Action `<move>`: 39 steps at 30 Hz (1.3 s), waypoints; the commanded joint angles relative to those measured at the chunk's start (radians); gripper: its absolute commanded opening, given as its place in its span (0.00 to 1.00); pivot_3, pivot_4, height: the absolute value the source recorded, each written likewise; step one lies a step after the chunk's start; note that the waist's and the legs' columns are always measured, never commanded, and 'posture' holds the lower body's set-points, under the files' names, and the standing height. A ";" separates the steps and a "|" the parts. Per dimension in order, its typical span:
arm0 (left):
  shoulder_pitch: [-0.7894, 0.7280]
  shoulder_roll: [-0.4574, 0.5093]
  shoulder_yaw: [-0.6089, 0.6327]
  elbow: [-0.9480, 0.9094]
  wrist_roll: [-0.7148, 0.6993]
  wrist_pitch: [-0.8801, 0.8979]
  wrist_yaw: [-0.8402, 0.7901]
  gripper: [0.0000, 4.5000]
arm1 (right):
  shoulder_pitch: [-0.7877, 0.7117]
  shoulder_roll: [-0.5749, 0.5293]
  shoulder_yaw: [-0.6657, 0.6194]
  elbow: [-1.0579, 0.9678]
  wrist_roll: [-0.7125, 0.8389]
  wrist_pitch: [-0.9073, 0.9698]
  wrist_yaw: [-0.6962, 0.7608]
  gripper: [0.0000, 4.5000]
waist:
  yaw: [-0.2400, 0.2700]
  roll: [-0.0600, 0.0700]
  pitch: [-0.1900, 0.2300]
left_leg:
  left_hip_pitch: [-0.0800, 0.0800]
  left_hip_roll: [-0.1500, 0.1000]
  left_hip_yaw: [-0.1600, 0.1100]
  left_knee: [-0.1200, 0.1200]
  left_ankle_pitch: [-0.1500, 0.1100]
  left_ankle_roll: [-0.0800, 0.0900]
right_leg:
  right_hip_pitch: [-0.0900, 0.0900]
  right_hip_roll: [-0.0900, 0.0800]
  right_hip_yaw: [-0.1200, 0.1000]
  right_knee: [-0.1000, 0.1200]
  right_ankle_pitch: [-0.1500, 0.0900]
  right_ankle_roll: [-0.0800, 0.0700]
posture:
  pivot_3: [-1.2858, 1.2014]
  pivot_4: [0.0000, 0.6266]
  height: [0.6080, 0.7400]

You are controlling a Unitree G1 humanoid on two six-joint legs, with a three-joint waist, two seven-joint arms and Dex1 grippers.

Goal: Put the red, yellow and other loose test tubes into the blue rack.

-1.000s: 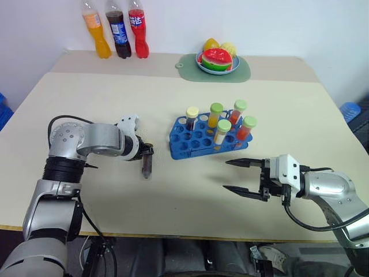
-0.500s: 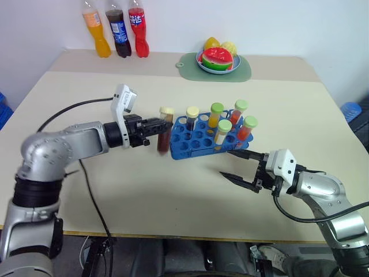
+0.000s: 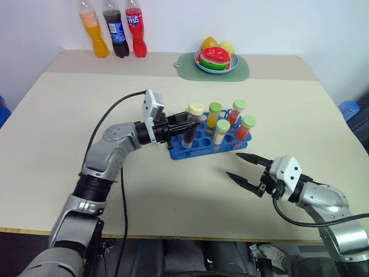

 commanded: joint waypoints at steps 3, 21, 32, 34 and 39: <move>-0.021 -0.055 -0.007 0.138 0.134 -0.186 -0.045 0.17 | 0.061 0.009 -0.065 -0.081 0.017 0.007 -0.042 0.69 | 0.000 0.000 0.000 | 0.000 0.000 0.000 0.000 0.000 0.000 | 0.000 0.000 0.000 0.000 0.000 0.000 | 0.52 0.24 1.00; -0.050 -0.158 0.032 0.316 0.160 -0.206 -0.148 0.28 | 0.164 0.015 -0.143 -0.153 0.038 0.026 -0.091 0.69 | 0.001 0.000 -0.001 | 0.001 0.001 0.000 0.001 -0.001 0.001 | 0.001 0.001 0.000 0.000 0.000 0.000 | 0.52 0.24 1.00; 0.079 -0.069 0.137 -0.006 0.128 -0.129 -0.043 0.84 | 0.092 0.050 -0.190 -0.094 0.048 0.116 -0.196 0.69 | -0.012 0.001 -0.001 | 0.001 0.003 0.000 0.001 -0.001 0.002 | 0.000 0.002 0.000 0.001 0.000 0.000 | 0.52 0.24 1.00; 0.125 -0.039 0.180 -0.065 0.104 -0.122 -0.032 0.84 | 0.052 0.066 -0.202 -0.052 0.027 0.119 -0.234 0.69 | -0.018 0.001 -0.001 | 0.001 0.004 -0.001 0.001 -0.001 0.002 | 0.000 0.002 0.000 0.002 0.000 0.000 | 0.52 0.24 1.00; 0.249 0.068 0.243 -0.171 0.104 -0.116 -0.024 0.84 | 0.040 0.078 -0.225 0.012 0.050 0.093 -0.210 0.69 | -0.020 0.001 -0.001 | 0.001 0.004 -0.001 0.000 -0.001 0.002 | 0.000 0.002 0.000 0.002 0.000 0.000 | 0.52 0.24 1.00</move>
